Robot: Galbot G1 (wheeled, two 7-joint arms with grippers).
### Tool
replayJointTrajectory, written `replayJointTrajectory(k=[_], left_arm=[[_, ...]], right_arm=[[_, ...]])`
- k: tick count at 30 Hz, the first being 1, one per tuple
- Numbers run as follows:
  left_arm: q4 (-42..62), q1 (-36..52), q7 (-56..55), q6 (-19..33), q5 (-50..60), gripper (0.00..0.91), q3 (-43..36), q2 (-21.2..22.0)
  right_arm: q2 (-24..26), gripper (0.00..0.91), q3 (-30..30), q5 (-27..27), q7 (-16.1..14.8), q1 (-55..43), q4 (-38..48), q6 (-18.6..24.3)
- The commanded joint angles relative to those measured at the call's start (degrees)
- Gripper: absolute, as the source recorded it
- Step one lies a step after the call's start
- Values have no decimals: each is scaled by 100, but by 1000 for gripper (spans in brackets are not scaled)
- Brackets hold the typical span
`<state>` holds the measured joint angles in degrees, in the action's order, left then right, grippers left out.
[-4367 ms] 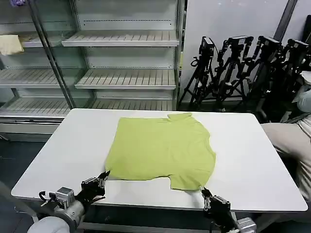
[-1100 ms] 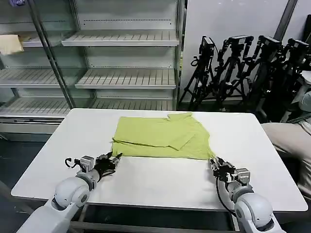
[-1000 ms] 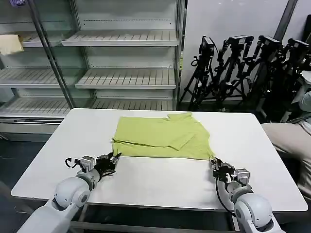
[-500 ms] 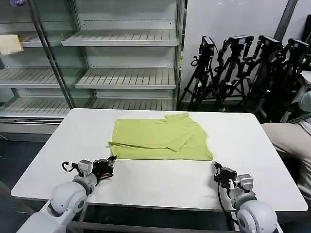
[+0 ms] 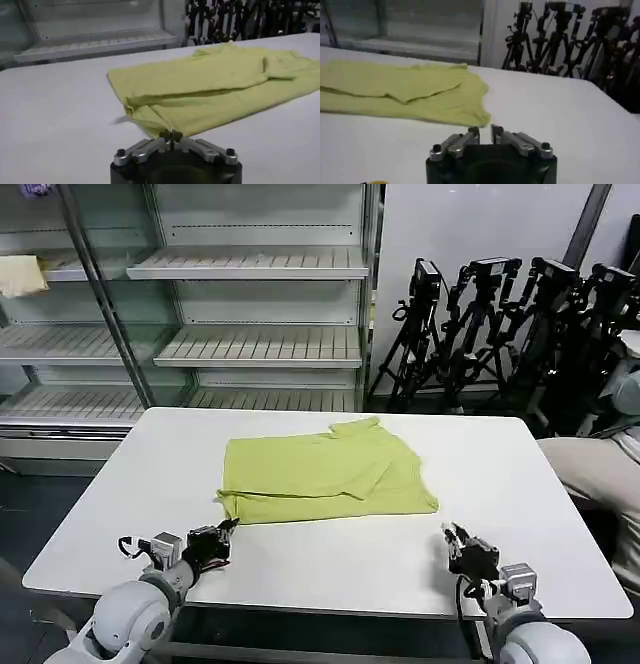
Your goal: Fold and organize the clothes.
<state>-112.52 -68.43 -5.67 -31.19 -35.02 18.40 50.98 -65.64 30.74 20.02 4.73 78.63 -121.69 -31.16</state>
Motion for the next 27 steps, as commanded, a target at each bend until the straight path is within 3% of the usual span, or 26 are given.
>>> replayJointTrajectory(k=[1,5,6,8,21,27], left_arm=[[88,-37,53,41,92,20,109,0],[80,-15,71,35,118,10,103,4],[84,-5,80,35,126,10,106,6],[92,3,97,35,136,20,107,5],[141,143,155,37,186,20,15,-4],[119,99,172,52,212,20,28,-4]], right_arm=[[-15,907,-359,-114,51,-1040,768,-62],[-125,897,-669,-47,50,-1561,1370,-152],[-164,353,-764,-24,36,-1630,1480,-175],[-207,20,-897,12,18,-1746,1659,-194],[-211,0,-955,334,-39,-1507,1564,-193],[-112,0,-790,340,-26,-1018,776,-193]])
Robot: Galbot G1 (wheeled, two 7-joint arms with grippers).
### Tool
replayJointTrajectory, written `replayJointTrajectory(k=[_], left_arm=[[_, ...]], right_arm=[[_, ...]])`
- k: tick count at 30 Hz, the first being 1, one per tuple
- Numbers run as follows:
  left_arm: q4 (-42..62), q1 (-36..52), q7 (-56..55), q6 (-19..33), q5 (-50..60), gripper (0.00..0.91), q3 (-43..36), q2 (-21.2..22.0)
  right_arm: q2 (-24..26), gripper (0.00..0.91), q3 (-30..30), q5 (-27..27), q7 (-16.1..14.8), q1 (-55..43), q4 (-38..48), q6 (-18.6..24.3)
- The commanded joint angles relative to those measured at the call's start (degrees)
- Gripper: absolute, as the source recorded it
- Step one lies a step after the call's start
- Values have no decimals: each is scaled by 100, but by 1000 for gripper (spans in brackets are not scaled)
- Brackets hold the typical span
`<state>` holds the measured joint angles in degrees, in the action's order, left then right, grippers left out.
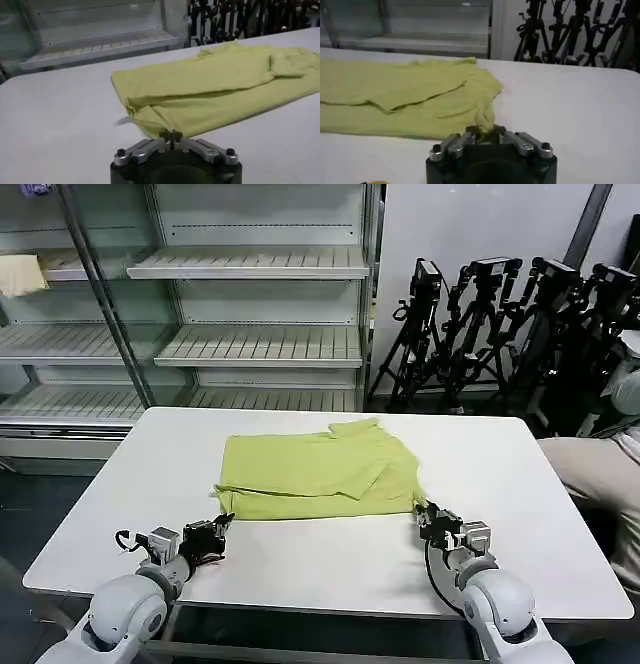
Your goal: Fold and organize the clothes.
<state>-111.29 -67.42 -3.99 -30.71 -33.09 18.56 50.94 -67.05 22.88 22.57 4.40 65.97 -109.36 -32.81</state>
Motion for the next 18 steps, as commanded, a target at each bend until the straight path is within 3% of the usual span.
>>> replayJointTrajectory(k=[1,12,18], left_arm=[[-35,-33,4,4,19,20,28,-1],[-687,-721,6,1,-106,20,339,-33],[-1557,-2032,165,4,-222,20,1134,-80]], right_arm=[[53,0,47,79,11,351,-613,-28],[85,0,865,-104,-82,1981,-1850,41],[-13,0,1306,-230,-208,3074,-2459,259]])
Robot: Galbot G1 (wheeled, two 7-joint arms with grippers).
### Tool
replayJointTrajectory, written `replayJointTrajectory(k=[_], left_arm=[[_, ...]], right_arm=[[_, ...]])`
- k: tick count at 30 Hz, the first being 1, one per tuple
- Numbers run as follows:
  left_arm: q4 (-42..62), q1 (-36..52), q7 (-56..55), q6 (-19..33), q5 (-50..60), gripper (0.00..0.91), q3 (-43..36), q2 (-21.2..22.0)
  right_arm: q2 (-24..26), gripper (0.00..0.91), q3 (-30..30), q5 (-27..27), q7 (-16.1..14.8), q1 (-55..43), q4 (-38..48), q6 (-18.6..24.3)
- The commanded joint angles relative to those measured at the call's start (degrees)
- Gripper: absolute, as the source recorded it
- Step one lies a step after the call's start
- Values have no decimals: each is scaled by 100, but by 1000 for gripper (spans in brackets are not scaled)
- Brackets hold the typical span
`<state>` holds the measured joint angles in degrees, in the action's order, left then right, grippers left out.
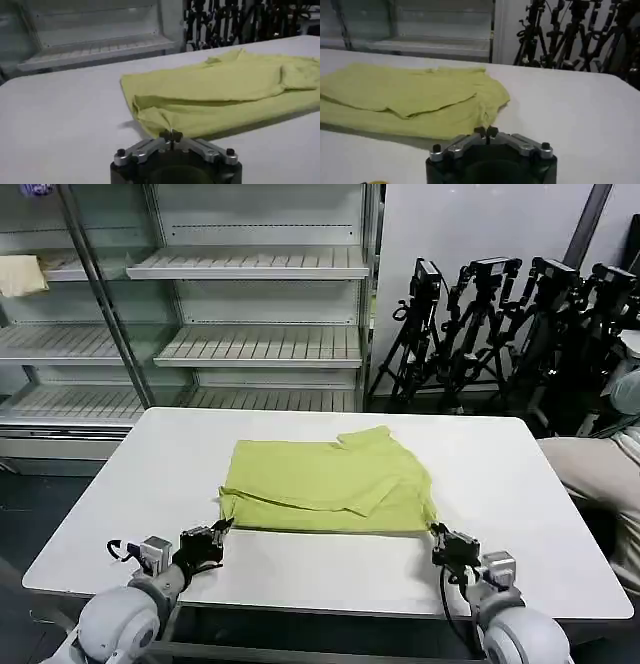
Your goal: Fold and organize the clothes.
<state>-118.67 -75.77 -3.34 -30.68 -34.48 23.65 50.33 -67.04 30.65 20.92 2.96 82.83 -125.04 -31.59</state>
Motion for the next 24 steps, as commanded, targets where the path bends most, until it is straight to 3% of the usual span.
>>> replayJointTrajectory(k=[1,5,6,7,16,19,22,24], left_arm=[[-891,-1294,112,3,-81,20,689,-37],[-1072,-1613,109,-133,-54,20,1006,-58],[-1143,-1728,116,-188,-58,232,1094,-52],[-1207,-1882,122,-193,-51,907,1148,-50],[-1800,-2074,-51,-236,146,907,1660,-96],[-2015,-1857,-142,-234,36,907,1844,-126],[-1753,-1368,-133,-162,-60,907,1658,-287],[-1312,-578,-117,-98,-151,907,1204,-452]], right_arm=[[-41,0,564,-147,-86,1509,-1010,195],[-235,0,633,-596,-162,2071,-1318,396],[-254,191,645,-613,-160,2116,-1359,411],[-286,907,670,-624,-154,2234,-1441,426],[-261,907,1126,-442,-550,2639,-2436,73],[-204,907,1267,-167,-445,2122,-2478,-44],[49,907,1005,-137,-120,871,-1823,-150],[197,907,517,-145,125,-135,-1041,-157]])
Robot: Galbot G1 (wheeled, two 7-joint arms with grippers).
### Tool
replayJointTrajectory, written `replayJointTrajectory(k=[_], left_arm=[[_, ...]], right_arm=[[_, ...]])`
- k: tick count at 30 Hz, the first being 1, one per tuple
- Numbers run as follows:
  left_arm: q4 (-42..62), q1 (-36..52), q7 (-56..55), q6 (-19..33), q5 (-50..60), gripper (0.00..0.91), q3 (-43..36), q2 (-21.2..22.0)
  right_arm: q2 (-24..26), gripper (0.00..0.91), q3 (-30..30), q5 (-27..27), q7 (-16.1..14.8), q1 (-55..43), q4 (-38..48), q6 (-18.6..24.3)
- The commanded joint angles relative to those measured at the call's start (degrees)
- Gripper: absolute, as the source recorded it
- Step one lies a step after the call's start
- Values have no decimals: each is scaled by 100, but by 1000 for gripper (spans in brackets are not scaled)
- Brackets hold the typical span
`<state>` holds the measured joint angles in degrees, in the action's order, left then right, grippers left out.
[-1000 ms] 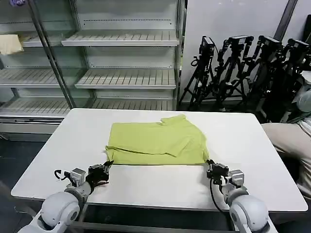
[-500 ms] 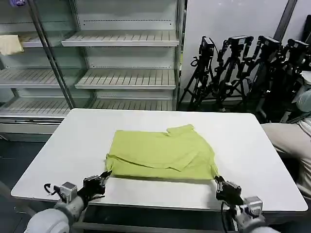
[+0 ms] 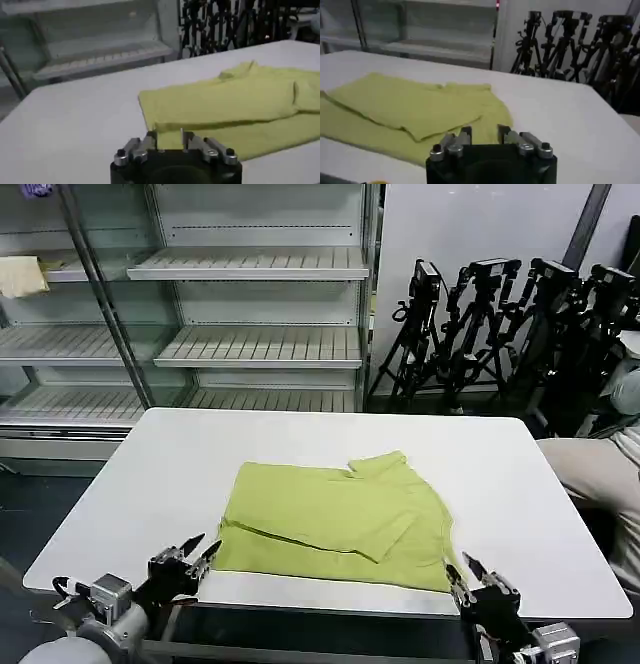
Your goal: Fold and organize the clothes.
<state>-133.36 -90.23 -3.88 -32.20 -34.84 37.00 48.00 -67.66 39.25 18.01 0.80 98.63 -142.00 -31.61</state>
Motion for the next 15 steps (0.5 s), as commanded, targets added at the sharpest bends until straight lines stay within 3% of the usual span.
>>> replayJointTrajectory(k=[1,7,15], left_arm=[[423,1230,-63,53,-133,907,-389,-258],[1646,2956,-19,268,-334,907,-1707,-322],[3089,4335,-163,210,-320,907,-2702,4]], right_arm=[[287,907,-486,136,384,-2199,1060,-157],[112,907,-1560,82,671,-3992,2927,-160],[-377,907,-2211,110,910,-5128,4189,-153]])
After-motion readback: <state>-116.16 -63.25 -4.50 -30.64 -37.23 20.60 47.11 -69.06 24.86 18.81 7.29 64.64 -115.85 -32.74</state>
